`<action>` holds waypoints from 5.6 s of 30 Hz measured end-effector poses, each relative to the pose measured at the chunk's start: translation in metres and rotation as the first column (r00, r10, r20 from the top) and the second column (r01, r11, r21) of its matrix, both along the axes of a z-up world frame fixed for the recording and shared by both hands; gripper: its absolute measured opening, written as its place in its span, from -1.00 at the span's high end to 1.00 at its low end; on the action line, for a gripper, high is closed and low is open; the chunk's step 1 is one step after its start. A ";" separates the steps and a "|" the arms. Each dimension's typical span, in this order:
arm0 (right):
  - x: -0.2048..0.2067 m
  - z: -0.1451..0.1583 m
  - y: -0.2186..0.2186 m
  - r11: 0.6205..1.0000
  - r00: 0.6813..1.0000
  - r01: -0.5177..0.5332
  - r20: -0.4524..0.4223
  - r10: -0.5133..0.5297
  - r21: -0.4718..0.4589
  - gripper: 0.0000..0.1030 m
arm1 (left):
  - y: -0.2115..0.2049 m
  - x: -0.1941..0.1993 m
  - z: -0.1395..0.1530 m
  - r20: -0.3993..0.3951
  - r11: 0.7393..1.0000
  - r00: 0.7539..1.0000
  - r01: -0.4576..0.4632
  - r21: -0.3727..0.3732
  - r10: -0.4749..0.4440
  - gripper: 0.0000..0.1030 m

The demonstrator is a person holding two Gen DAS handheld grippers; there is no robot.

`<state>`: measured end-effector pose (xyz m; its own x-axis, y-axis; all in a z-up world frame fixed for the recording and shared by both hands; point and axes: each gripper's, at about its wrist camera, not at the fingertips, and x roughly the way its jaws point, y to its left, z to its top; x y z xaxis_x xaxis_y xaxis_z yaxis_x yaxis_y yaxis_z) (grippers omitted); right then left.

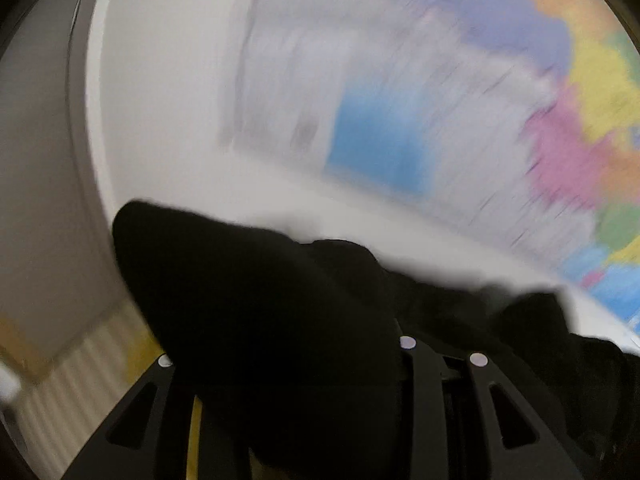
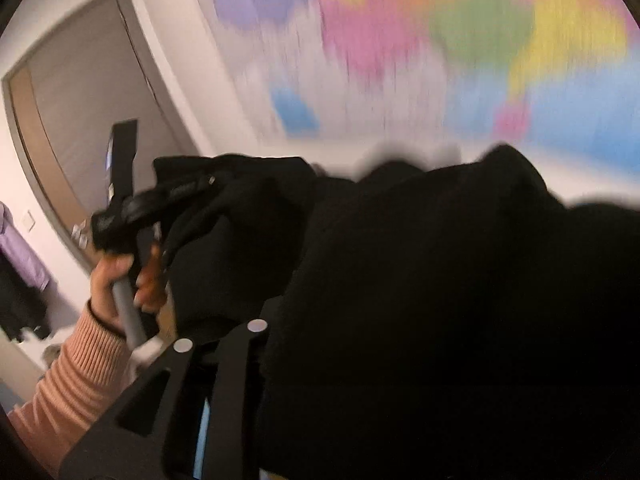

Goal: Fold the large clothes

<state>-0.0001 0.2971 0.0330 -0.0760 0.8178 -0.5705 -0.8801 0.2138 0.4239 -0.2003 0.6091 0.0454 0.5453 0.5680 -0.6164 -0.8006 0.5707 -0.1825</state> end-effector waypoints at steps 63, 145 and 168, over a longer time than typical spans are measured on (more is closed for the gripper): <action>0.014 0.020 -0.087 0.992 0.982 0.129 0.144 -0.126 -0.011 0.11 | -0.119 -0.005 -0.006 -0.110 0.960 0.968 0.239 0.144 -0.224 -0.30; -0.116 -0.016 -0.201 0.990 0.941 0.137 0.309 -0.137 0.020 -0.89 | -0.343 -0.087 -0.037 -0.125 0.976 0.983 0.152 0.159 -0.132 -0.87; -0.125 -0.015 -0.201 0.994 0.948 0.111 0.298 -0.110 0.014 -0.89 | -0.349 -0.100 -0.037 -0.111 0.976 0.987 0.136 0.171 -0.118 -0.87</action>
